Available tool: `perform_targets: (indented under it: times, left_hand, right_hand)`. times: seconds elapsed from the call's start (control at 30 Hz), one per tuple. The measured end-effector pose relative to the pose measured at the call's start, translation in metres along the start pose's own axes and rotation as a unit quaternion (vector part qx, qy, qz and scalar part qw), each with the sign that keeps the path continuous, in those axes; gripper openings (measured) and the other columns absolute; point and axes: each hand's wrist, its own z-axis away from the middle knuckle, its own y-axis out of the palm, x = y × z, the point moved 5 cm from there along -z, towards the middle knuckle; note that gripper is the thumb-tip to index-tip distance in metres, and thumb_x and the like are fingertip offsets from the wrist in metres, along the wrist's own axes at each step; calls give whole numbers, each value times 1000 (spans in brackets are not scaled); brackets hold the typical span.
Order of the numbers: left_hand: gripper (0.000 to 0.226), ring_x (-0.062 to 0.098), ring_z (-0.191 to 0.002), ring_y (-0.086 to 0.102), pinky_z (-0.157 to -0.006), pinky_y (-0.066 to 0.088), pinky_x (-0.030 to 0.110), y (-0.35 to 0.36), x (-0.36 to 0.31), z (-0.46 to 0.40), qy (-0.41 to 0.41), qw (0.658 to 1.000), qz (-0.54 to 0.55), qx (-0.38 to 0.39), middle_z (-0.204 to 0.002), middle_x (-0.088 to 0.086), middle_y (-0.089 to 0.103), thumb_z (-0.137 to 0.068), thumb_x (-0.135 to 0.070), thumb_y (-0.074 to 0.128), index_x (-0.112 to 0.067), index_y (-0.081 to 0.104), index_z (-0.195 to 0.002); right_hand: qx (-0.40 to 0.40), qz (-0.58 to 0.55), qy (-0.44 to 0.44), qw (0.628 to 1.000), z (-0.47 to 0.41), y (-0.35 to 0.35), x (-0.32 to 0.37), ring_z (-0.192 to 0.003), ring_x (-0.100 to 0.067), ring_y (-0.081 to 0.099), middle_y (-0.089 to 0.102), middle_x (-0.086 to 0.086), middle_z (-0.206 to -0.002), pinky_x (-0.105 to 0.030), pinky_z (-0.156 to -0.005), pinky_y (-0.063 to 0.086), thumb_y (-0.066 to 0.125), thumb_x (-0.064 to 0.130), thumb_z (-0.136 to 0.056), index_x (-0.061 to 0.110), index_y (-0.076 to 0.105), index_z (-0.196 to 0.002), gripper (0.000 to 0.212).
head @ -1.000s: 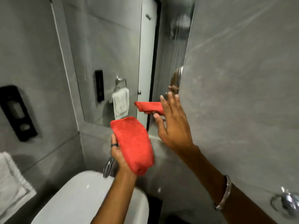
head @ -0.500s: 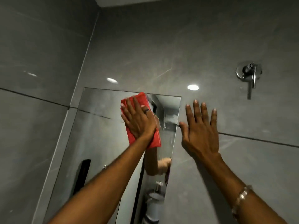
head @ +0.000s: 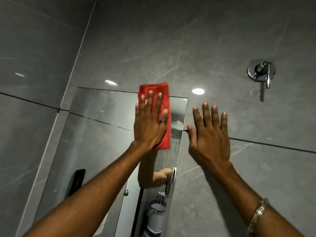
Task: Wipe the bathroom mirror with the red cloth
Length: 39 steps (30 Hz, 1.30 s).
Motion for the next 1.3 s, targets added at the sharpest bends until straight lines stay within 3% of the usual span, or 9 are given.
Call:
perform_targets:
  times: [0.13, 0.3, 0.43, 0.63, 0.77, 0.87, 0.93, 1.03, 1.3]
  left_hand:
    - [72, 29, -161, -13, -130, -2, 56, 3, -43, -25, 58, 998, -8, 28, -175, 6, -8, -104, -56, 23, -25, 3, -166]
    - [74, 25, -162, -13, -131, -6, 50, 8, -40, 57, 104, 994, 16, 42, -175, 3, -11, -105, -62, 23, -27, 1, -166]
    - [76, 20, -162, -12, -132, -6, 47, 9, -15, 111, 77, 995, 19, 61, -175, -2, -9, -102, -67, 23, -31, 0, -166]
    - [77, 28, -161, -13, -131, -5, 53, -4, -27, 2, -13, 999, -1, 40, -175, 6, -10, -103, -60, 27, -24, 1, -166]
    - [76, 32, -161, -11, -130, -1, 57, 2, -46, -13, 73, 996, -27, 48, -175, 10, -6, -104, -60, 27, -23, 5, -166]
    - [76, 30, -162, -8, -130, 5, 58, 6, -45, 29, 200, 977, -28, 71, -175, 10, -2, -103, -62, 27, -22, 11, -166]
    - [75, 27, -162, -6, -130, 7, 57, 5, -27, 53, 239, 966, -52, 86, -175, 8, -1, -103, -62, 28, -23, 12, -166]
    - [74, 25, -162, -8, -131, 1, 52, -5, -4, 51, 169, 980, -60, 88, -175, 6, -4, -104, -57, 29, -23, 10, -166]
    - [73, 33, -160, -16, -129, -10, 54, 4, -47, 20, 44, 996, -51, 60, -173, 13, -15, -104, -52, 17, -18, -4, -165]
  right_hand:
    - [-3, 14, 5, 1000, 1, 2, -1, -164, -23, -10, -8, -2, -176, -48, -131, -9, 6, 56, -105, 29, 5, -167, 68]
    - [-9, 3, 10, 1000, 1, 2, -2, -164, -22, -8, -4, -1, -177, -44, -131, -9, 4, 54, -106, 29, 7, -167, 67]
    - [1, -3, 18, 1000, 10, 3, -1, -164, -23, -9, -6, -3, -176, -46, -132, -7, 10, 54, -106, 28, 5, -167, 67]
    - [2, 5, 15, 1000, 11, 3, 0, -164, -25, -8, -6, -5, -176, -46, -131, -8, 14, 54, -106, 28, 5, -167, 68]
    - [-7, 3, 13, 1000, 11, 4, 0, -164, -25, -6, -3, -4, -177, -44, -131, -10, 14, 53, -106, 28, 7, -167, 67]
    - [-3, -7, 13, 1000, 12, 3, 0, -164, -23, -8, -4, -3, -177, -47, -132, -7, 11, 53, -106, 27, 5, -168, 66]
    - [0, -17, 13, 1000, 13, 1, 0, -164, -22, -9, -4, -2, -177, -50, -133, -3, 13, 51, -107, 27, 6, -168, 66]
    - [7, -18, 18, 1000, 12, -1, 1, -164, -23, -9, -5, -3, -176, -50, -133, -3, 13, 52, -105, 27, 7, -167, 67]
    - [-9, 1, 17, 1000, 14, 4, 1, -164, -24, -8, -6, -4, -177, -52, -133, -1, 13, 54, -106, 27, 5, -168, 68]
